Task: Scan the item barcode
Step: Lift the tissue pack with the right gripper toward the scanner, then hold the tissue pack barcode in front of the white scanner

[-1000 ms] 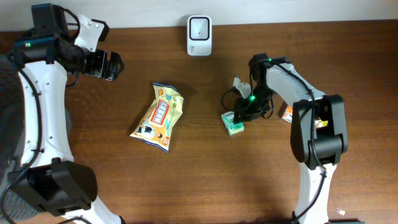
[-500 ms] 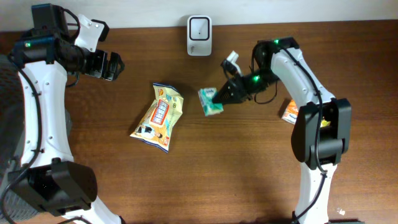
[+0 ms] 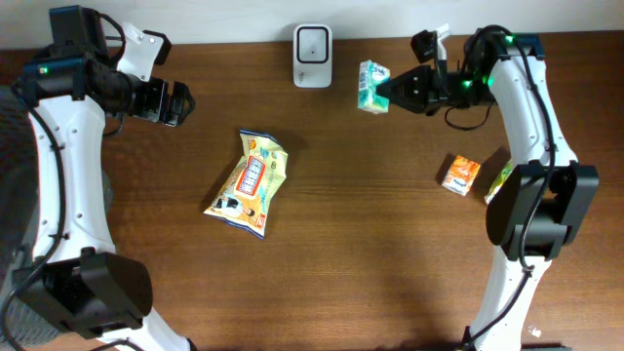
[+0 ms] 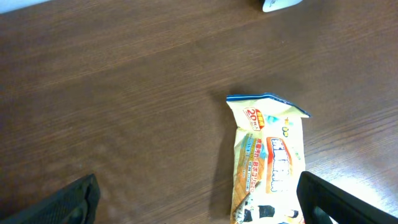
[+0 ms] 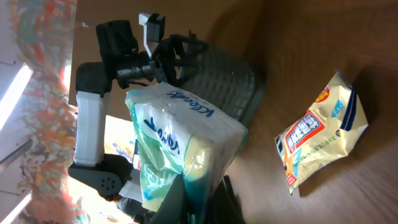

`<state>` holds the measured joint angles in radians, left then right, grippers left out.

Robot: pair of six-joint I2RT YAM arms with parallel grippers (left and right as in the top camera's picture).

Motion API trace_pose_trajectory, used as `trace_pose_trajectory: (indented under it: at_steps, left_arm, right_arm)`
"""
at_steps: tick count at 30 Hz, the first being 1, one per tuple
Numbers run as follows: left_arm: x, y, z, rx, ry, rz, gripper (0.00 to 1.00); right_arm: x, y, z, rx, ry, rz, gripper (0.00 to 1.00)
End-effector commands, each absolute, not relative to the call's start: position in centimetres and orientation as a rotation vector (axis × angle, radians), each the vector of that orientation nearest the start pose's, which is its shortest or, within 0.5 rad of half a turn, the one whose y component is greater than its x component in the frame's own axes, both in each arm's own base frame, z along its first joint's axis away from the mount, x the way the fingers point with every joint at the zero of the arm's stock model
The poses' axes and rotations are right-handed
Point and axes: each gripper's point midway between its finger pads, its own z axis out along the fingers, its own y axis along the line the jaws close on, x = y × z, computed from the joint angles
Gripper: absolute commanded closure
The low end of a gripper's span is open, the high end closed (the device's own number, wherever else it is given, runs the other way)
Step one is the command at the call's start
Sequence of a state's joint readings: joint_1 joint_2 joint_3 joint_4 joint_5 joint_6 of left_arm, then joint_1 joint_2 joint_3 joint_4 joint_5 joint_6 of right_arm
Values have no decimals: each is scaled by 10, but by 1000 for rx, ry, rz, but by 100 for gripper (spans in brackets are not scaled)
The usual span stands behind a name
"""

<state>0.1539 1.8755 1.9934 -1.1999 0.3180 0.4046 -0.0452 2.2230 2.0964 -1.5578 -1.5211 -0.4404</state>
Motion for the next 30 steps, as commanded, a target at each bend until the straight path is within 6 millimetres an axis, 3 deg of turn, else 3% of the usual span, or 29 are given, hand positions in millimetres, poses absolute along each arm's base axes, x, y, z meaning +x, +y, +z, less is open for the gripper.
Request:
trace_pose_trajectory:
  at_steps: [1, 3, 4, 5, 6, 7, 8, 9, 10, 11, 12, 15, 17, 19, 22, 25, 30]
  left_arm:
    - [450, 15, 251, 446, 2523, -215, 1]
    - [450, 15, 251, 446, 2523, -215, 1]
    - [450, 15, 251, 446, 2523, -215, 1]
    - [450, 15, 251, 446, 2523, -215, 1]
    - [450, 15, 251, 446, 2523, -215, 1]
    - [450, 15, 251, 446, 2523, -215, 1]
    - [450, 15, 251, 446, 2523, -215, 1]
    - [450, 15, 251, 446, 2523, -215, 1]
    - [450, 15, 251, 445, 2523, -215, 1]
    - [450, 15, 251, 446, 2523, -215, 1]
    - [450, 15, 251, 447, 2523, -215, 1]
    - [450, 15, 251, 447, 2523, -215, 1]
    - [450, 15, 251, 447, 2523, -215, 1]
    - [450, 15, 251, 447, 2523, -216, 1]
    - [450, 15, 251, 447, 2523, -215, 1]
    - [450, 15, 251, 447, 2523, -216, 1]
    - [450, 15, 251, 447, 2523, -216, 1]
  right_arm:
    - [424, 161, 288, -352, 2037, 1992, 96]
    - [421, 167, 287, -371, 2047, 1988, 96]
    - [419, 171, 273, -425, 2164, 1882, 96]
    - [419, 172, 247, -450, 2423, 1642, 96]
    - [425, 173, 233, -439, 2620, 1343, 96]
    - [438, 172, 236, -420, 2681, 1084, 96]
    - [452, 166, 241, -363, 2698, 845, 96]
    - [487, 135, 252, -202, 2641, 261, 96]
    - [501, 122, 259, -180, 2569, 5, 96]
    - [520, 129, 262, -279, 2454, -262, 96]
    - [530, 138, 259, -313, 2405, -354, 96]
    - [577, 180, 229, -513, 2233, -555, 96]
    - [616, 207, 209, -633, 2091, -593, 96]
    - [639, 222, 189, -723, 2004, -610, 96]
    - [651, 242, 161, -832, 1959, -563, 96]
    - [654, 241, 136, -882, 1971, -595, 96]
    - [657, 234, 138, -840, 1963, -641, 96]
